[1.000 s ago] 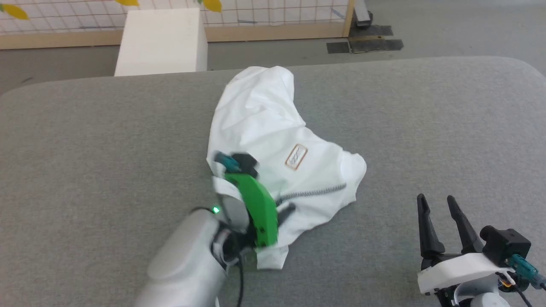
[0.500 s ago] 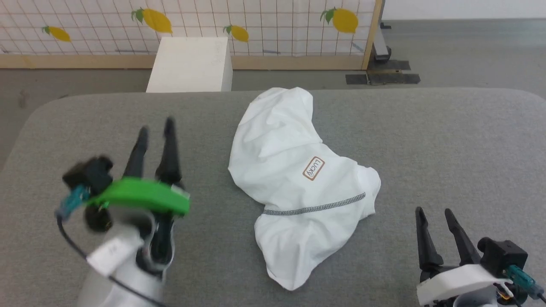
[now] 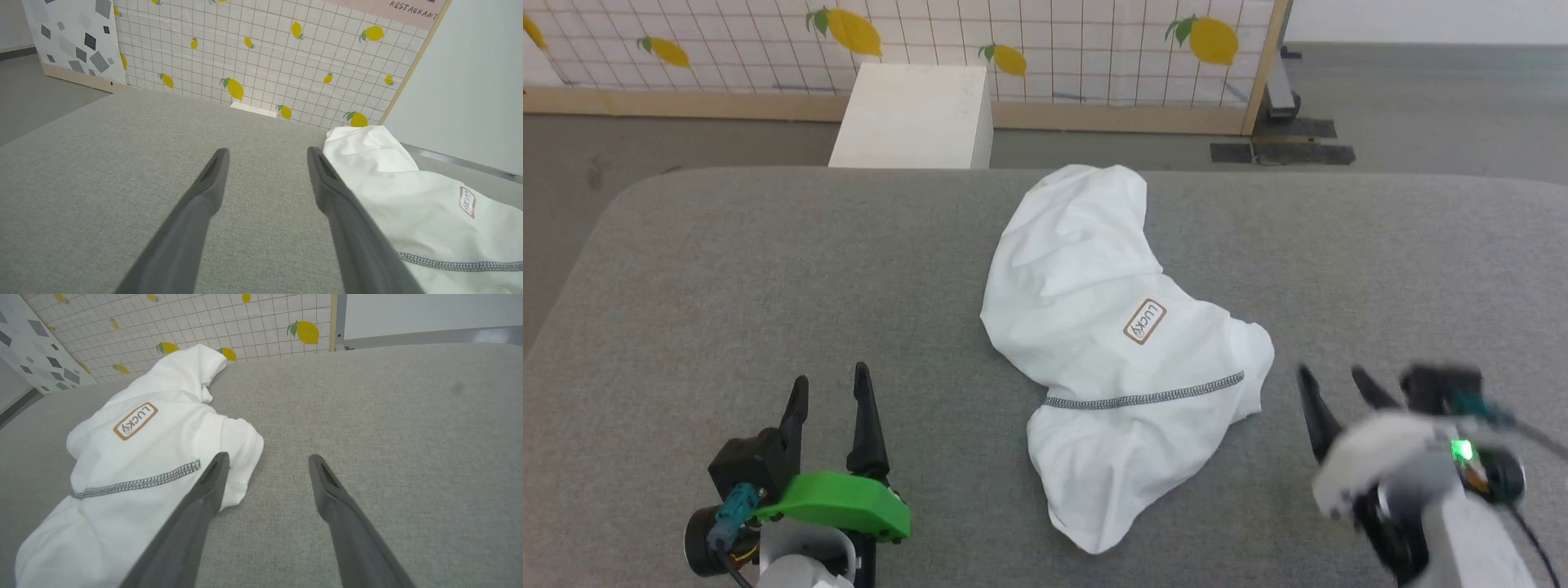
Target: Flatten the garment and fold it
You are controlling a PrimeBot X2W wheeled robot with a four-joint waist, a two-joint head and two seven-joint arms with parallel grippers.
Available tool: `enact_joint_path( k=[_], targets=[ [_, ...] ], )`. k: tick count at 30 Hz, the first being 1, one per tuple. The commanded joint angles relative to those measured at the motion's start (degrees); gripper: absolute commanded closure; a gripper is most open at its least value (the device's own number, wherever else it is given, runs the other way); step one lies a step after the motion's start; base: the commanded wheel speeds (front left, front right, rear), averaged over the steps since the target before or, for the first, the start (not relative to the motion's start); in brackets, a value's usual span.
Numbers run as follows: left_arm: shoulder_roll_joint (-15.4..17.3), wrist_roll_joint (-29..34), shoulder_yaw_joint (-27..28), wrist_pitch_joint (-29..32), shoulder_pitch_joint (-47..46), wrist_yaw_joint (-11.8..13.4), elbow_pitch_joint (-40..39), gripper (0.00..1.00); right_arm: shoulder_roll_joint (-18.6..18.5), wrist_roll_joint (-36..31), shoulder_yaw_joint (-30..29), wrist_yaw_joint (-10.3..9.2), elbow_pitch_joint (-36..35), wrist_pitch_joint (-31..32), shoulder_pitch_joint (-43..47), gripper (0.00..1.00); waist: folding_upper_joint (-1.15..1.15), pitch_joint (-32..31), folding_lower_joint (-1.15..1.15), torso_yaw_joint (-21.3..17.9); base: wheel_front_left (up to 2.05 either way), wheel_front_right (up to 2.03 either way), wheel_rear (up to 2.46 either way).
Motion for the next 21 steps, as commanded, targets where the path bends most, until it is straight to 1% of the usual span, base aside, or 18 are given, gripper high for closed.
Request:
enact_joint_path(
  k=[1, 3, 6, 10, 13, 16, 17, 18, 19, 21],
  targets=[
    [-0.37, 0.29, 0.34, -0.26, 0.84, 0.38, -0.56, 0.0, 0.02, -1.58, 0.64, -0.09, 0.3, 3.63, -4.09, 0.0, 0.0, 1.31, 0.0, 0.07, 0.0, 0.0, 0.0],
    [-0.7, 0.31, 0.38, -0.26, 0.62, 0.04, -0.84, 0.0, 0.02, -2.89, 2.21, -0.09, 1.31, 10.13, -9.29, 0.0, 0.0, 3.0, 0.0, 0.25, 0.0, 0.0, 0.0],
    [-1.06, 0.51, 0.18, -0.26, -0.76, -0.75, -1.03, 0.0, -0.04, -4.93, 5.56, -0.09, 4.63, 20.0, -16.65, 0.0, 0.0, 5.42, 0.0, 1.21, 0.0, 0.0, 0.0],
    [-1.48, 0.7, -0.71, -0.27, -3.34, -1.82, -0.3, 0.0, -1.16, -8.03, 7.9, -0.09, 10.13, 29.99, -21.96, 0.0, 0.0, 7.92, 0.0, 3.48, 0.0, 0.0, 0.0],
    [-1.72, 0.54, -1.41, -0.27, -4.37, -2.29, 0.62, 0.0, -1.42, -8.47, 8.52, -0.09, 13.06, 34.26, -23.1, 0.0, 0.0, 8.67, 0.0, 4.49, 0.0, 0.0, 0.0],
    [-1.9, 0.22, -1.73, -0.27, -4.82, -2.52, 1.33, 0.0, -1.35, -6.03, 10.0, -0.09, 13.75, 34.13, -23.13, 0.01, 0.0, 8.88, 0.0, 4.53, 0.0, 0.0, 0.0],
    [-1.93, 0.09, -1.7, -0.27, -4.82, -2.51, 1.47, 0.0, -1.5, -5.49, 10.58, -0.09, 13.87, 34.0, -23.01, 0.47, 0.0, 8.78, 0.0, 4.31, 0.0, 0.0, 0.0],
    [-1.97, -0.06, -1.66, -0.27, -4.8, -2.45, 1.58, 0.0, -1.74, -4.45, 11.32, -0.09, 13.69, 33.26, -22.95, 0.76, 0.0, 8.66, 0.0, 3.95, 0.0, 0.0, 0.0],
    [-2.0, -0.19, -1.69, -0.27, -4.83, -2.46, 1.67, 0.0, -2.09, -3.48, 11.93, -0.09, 13.44, 32.62, -22.84, 1.0, 0.0, 8.52, 0.0, 3.69, 0.0, 0.0, 0.0],
    [-2.04, -0.41, -1.87, -0.27, -4.87, -2.57, 1.95, 0.0, -3.21, -1.27, 12.61, -0.09, 12.33, 30.95, -22.37, 1.0, 0.0, 7.89, 0.0, 2.97, 0.0, 0.0, 0.0]
  ],
)
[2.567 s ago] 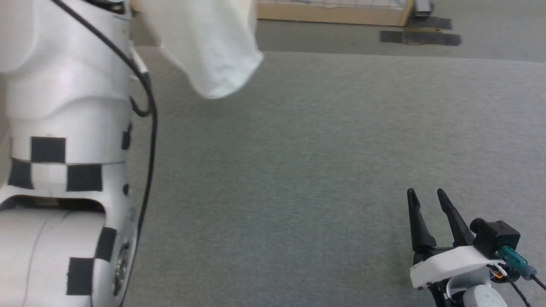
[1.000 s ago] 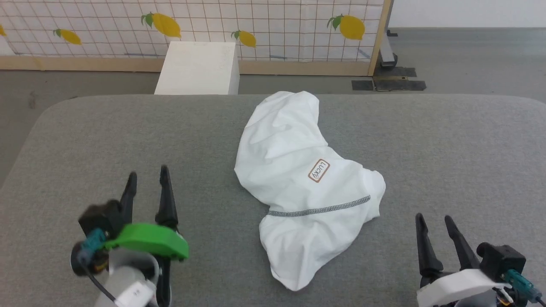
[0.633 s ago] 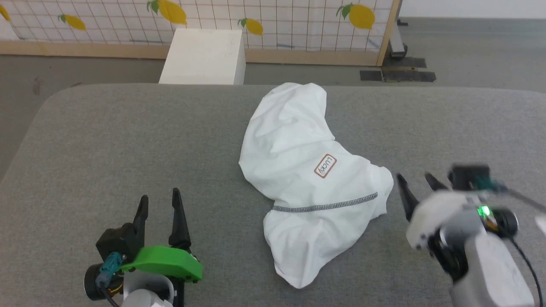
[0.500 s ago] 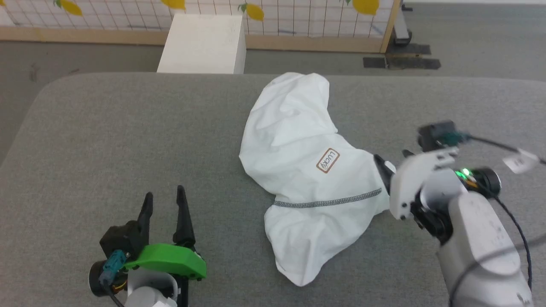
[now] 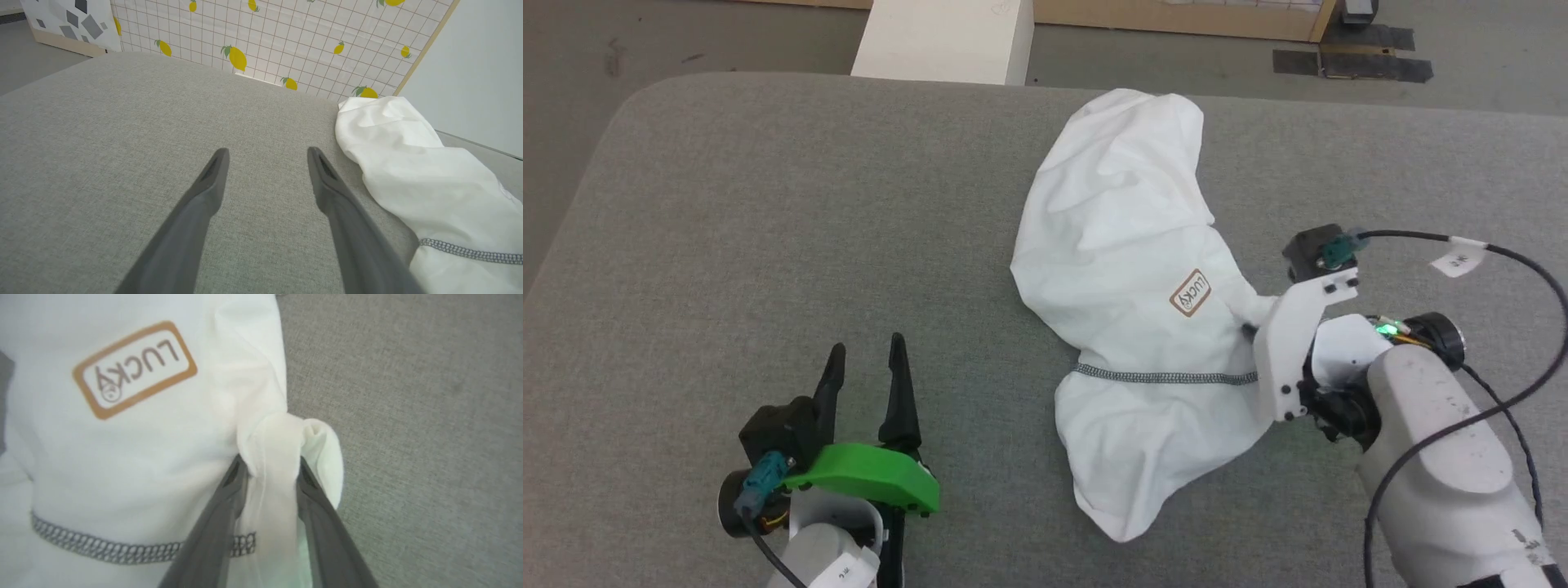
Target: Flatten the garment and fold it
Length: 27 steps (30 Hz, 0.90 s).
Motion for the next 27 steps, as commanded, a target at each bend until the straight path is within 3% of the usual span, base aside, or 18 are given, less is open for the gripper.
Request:
enact_joint_path(
  k=[1, 6, 11, 15, 19, 20, 21, 26, 27],
  targets=[
    [-0.28, -0.49, -0.08, -0.25, -0.88, -0.28, 0.26, 0.0, -0.98, 1.72, -0.04, -0.09, -1.45, -1.6, 0.72, 1.0, 0.0, -0.96, 0.0, -1.17, 0.0, 0.0, 0.0],
    [-0.33, -0.76, -0.49, -0.25, -1.27, -0.42, 0.86, 0.0, -2.63, 7.82, -3.78, -0.09, -10.36, -5.19, 7.87, 1.0, 0.0, -2.55, 0.0, -2.64, 0.0, 0.0, 0.0],
    [-0.34, -1.59, -1.7, -0.25, -1.46, -0.43, 1.53, 0.0, -2.47, 11.48, -5.38, -0.09, -21.75, 0.77, 24.25, 1.0, 0.0, -3.48, 0.0, -3.59, 0.0, 0.0, 0.0],
    [-0.35, -2.23, -2.56, -0.25, -1.4, -0.5, 2.45, 0.0, -0.14, 14.38, -5.88, -0.09, -28.88, 7.23, 34.44, 1.0, 0.0, -3.88, 0.0, -4.29, 0.0, 0.0, 0.0],
    [-0.35, -2.84, -3.48, -0.25, -1.27, -0.71, 3.7, 0.0, 1.79, 14.07, -8.78, -0.09, -33.82, 4.68, 36.53, 0.99, 0.0, -4.24, 0.0, -5.34, 0.0, 0.0, 0.0],
    [-0.35, -2.98, -3.65, -0.25, -1.28, -0.83, 4.13, 0.0, 2.22, 14.48, -9.96, -0.09, -34.64, 3.0, 36.16, 0.33, 0.0, -4.44, 0.0, -5.65, 0.0, 0.0, 0.0],
    [-0.35, -3.27, -3.8, -0.23, -1.34, -0.99, 4.46, 0.0, 2.48, 14.95, -11.26, -0.09, -35.23, 1.39, 35.74, 0.0, 0.0, -4.57, 0.0, -5.85, 0.0, 0.0, 0.0],
    [-0.35, -4.61, -5.35, 2.6, -2.83, -2.15, 4.74, 0.0, 2.83, 17.68, -20.71, -0.09, -36.93, -12.12, 32.38, 0.0, 0.0, -5.8, 0.0, -6.61, 0.0, 0.0, 0.0],
    [-0.35, -5.97, -7.0, 6.91, -3.36, -2.77, 4.78, 0.0, 2.84, 17.08, -24.52, -0.09, -35.98, -16.13, 31.74, 0.0, 0.0, -6.31, 0.0, -6.7, 0.0, 0.0, 0.0]
  ],
)
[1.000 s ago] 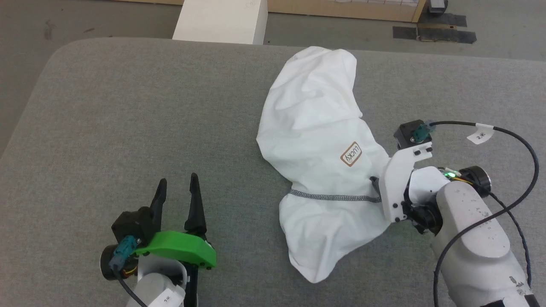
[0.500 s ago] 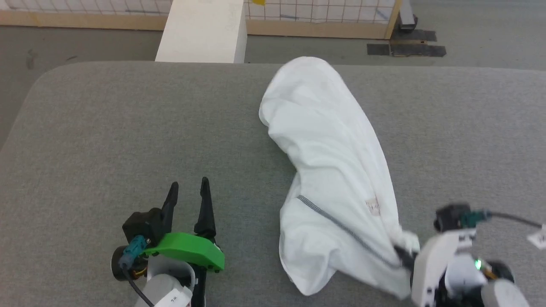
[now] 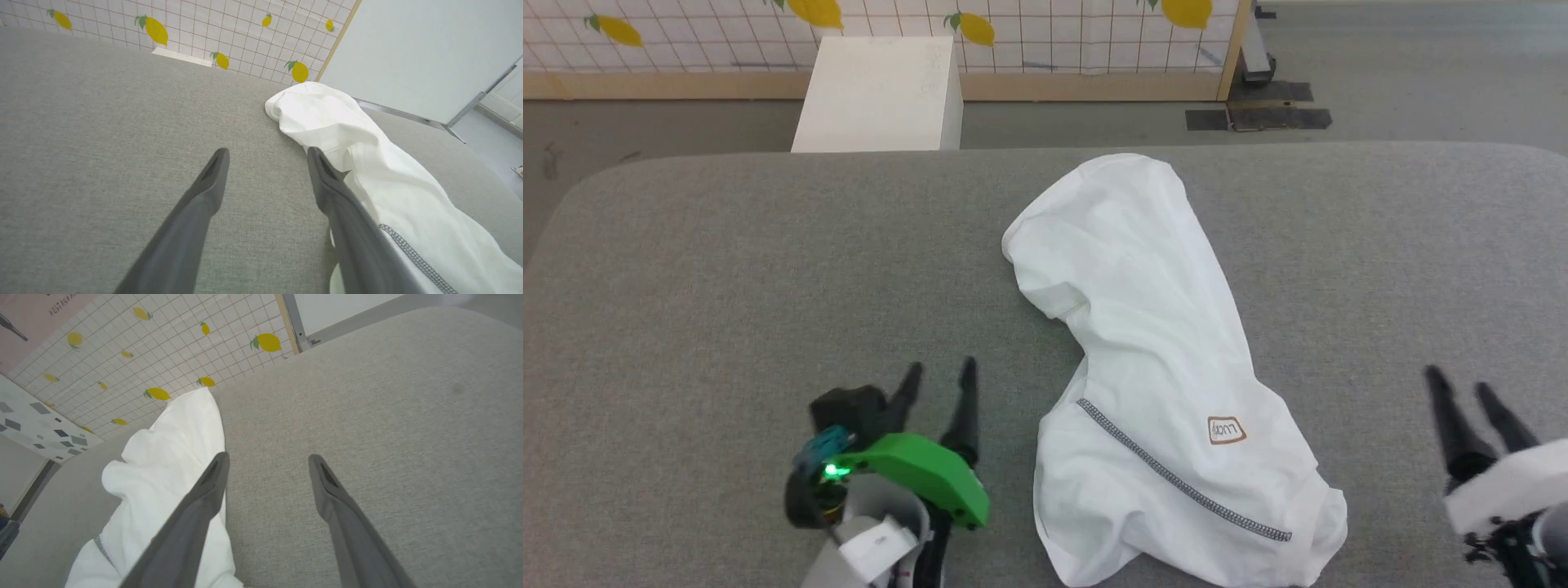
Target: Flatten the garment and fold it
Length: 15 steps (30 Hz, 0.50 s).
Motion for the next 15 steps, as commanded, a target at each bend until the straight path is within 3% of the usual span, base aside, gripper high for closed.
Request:
enact_joint_path(
  k=[1, 6, 12, 13, 14, 15],
  targets=[
    [-0.11, -1.19, -1.57, 3.68, -0.97, -0.73, 0.1, 0.0, 0.04, -0.78, -1.87, -0.08, 0.89, -1.91, -0.59, 0.0, 0.0, -0.78, 0.0, -0.22, 0.0, 0.0, 0.0],
    [-0.06, -3.18, -8.27, 22.6, -1.23, -1.2, -0.39, 0.0, 0.05, -1.74, -5.69, -0.08, 3.67, -4.54, -0.5, 0.0, 0.0, -1.61, 0.0, -0.46, 0.0, 0.0, 0.0],
    [0.42, -3.27, -10.14, 31.08, -0.43, 1.81, -2.85, 0.0, 0.05, -0.47, -4.51, -0.08, 5.65, -5.65, -0.14, 0.0, 0.0, -1.4, 0.0, -1.37, 0.0, 0.0, 0.0],
    [0.38, -3.67, -10.06, 31.01, -0.4, 1.92, -3.19, 0.3, 0.05, -0.21, -4.2, -0.08, 5.96, -5.8, -0.18, 0.0, 0.0, -1.33, 0.0, -1.53, 0.0, 0.0, 0.0],
    [0.33, -4.08, -10.3, 31.19, -0.35, 1.82, -3.39, 1.0, 0.05, -0.03, -3.85, -0.08, 6.32, -5.96, -0.19, 0.0, 0.0, -1.26, 0.0, -1.68, 0.0, 0.0, 0.0],
    [0.29, -4.45, -10.57, 31.29, -0.28, 1.57, -3.6, 1.0, 0.05, 0.05, -3.64, -0.08, 6.55, -6.13, -0.19, 0.0, 0.0, -1.21, 0.0, -1.76, 0.0, 0.0, 0.0]
  ],
)
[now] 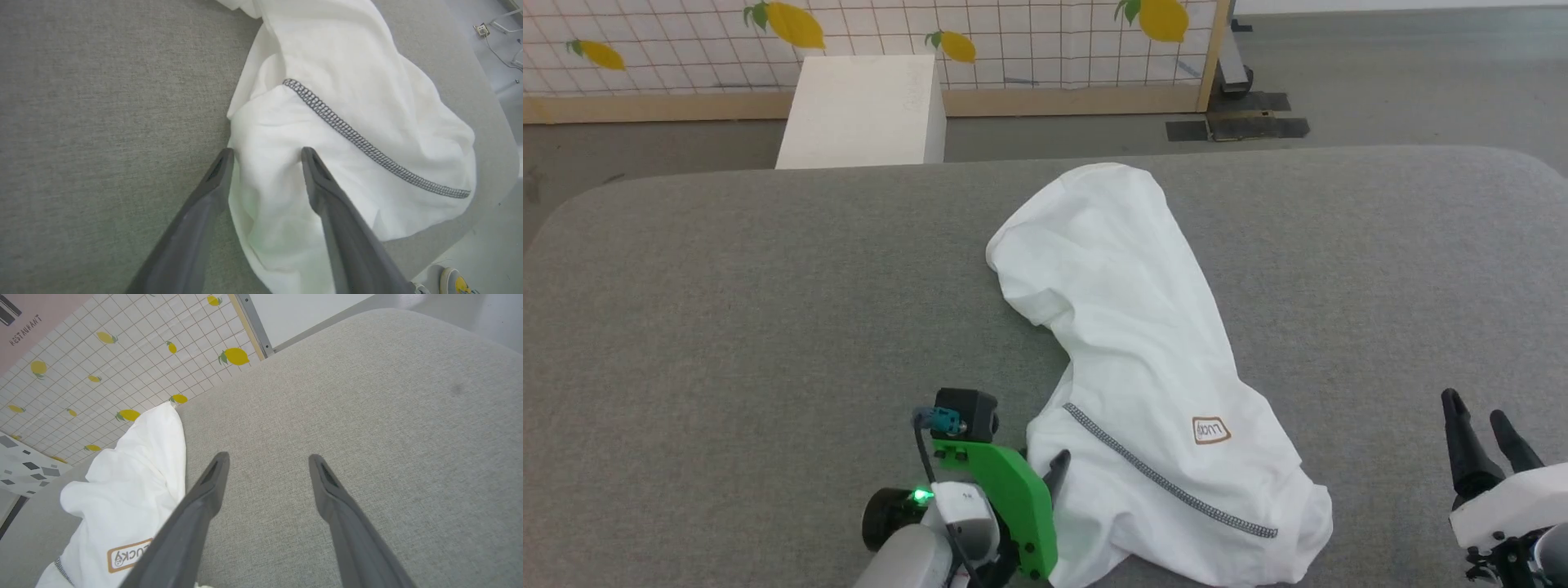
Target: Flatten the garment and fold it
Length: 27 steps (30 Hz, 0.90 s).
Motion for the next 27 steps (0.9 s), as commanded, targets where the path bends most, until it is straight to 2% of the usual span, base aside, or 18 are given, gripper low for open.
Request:
enact_joint_path(
  k=[1, 5, 9, 10, 14, 18, 20, 24, 25, 26, 27],
  targets=[
    [-0.01, -1.36, -0.65, 0.17, 0.3, -0.45, -0.68, 1.0, 0.02, 0.24, 0.42, -0.08, 0.88, -0.96, -0.14, 0.0, 0.0, 0.29, 0.0, -0.18, 0.0, 0.0, 0.0],
    [0.01, -2.22, 0.31, -1.68, -0.34, -0.55, -2.15, 1.0, 0.02, -0.07, 0.13, -0.08, 1.3, -1.53, -0.33, 0.0, 0.0, 0.69, 0.0, 0.42, 0.0, 0.0, 0.0],
    [-0.04, -4.91, 5.45, -5.84, -1.65, 0.9, -6.12, 1.0, 0.02, -0.55, 0.13, -0.08, 1.14, -1.56, -0.74, 0.0, 0.0, 1.19, 0.0, 1.39, 0.0, 0.0, 0.0],
    [1.23, -6.4, 11.78, -9.41, -2.99, 3.26, -10.01, 1.0, 0.02, -0.53, 0.52, -0.08, 1.1, -1.51, -1.15, 0.0, 0.0, 1.52, 0.0, 2.26, 0.0, 0.0, 0.0],
    [5.58, -6.36, 20.54, -11.73, -3.07, 8.41, -11.04, 1.0, 0.03, -0.47, 1.91, -0.08, 1.07, -1.49, -1.69, 0.0, 0.0, 2.0, 0.0, 3.07, 0.0, 0.0, 0.0],
    [9.25, -6.25, 26.71, -11.11, -0.81, 13.49, -5.84, 1.0, 0.03, -0.29, 3.78, -0.08, 1.25, -1.72, -2.68, 0.0, 0.0, 2.68, 0.0, 3.37, 0.0, 0.0, 0.0],
    [10.11, -6.76, 28.83, -10.68, 0.61, 15.23, -2.54, 1.0, 0.03, -0.23, 4.78, -0.08, 1.51, -1.82, -3.21, 0.0, 0.0, 2.9, 0.0, 3.37, 0.0, 0.0, 0.0],
    [8.55, -9.82, 32.23, -11.69, 1.81, 16.36, 1.36, 1.0, 0.03, -0.5, 6.29, -0.08, 1.93, -1.68, -3.74, 0.0, 0.0, 3.13, 0.0, 3.94, 0.0, 0.0, 0.0],
    [8.27, -10.26, 32.7, -12.2, 1.8, 16.27, 1.89, 0.84, 0.03, -0.75, 6.68, -0.08, 2.0, -1.54, -3.8, 0.0, 0.0, 3.11, 0.0, 4.08, 0.0, 0.0, 0.0],
    [7.69, -10.92, 33.18, -13.13, 1.57, 15.8, 2.04, 0.0, 0.03, -1.17, 7.14, -0.08, 2.03, -1.37, -3.88, 0.0, 0.0, 3.1, 0.0, 4.35, 0.0, 0.0, 0.0],
    [7.58, -10.81, 33.16, -14.22, 1.28, 15.26, 1.84, 0.0, 0.03, -1.54, 7.56, -0.08, 2.03, -1.19, -3.94, 0.0, 0.0, 3.07, 0.0, 4.63, 0.0, 0.0, 0.0]
  ],
)
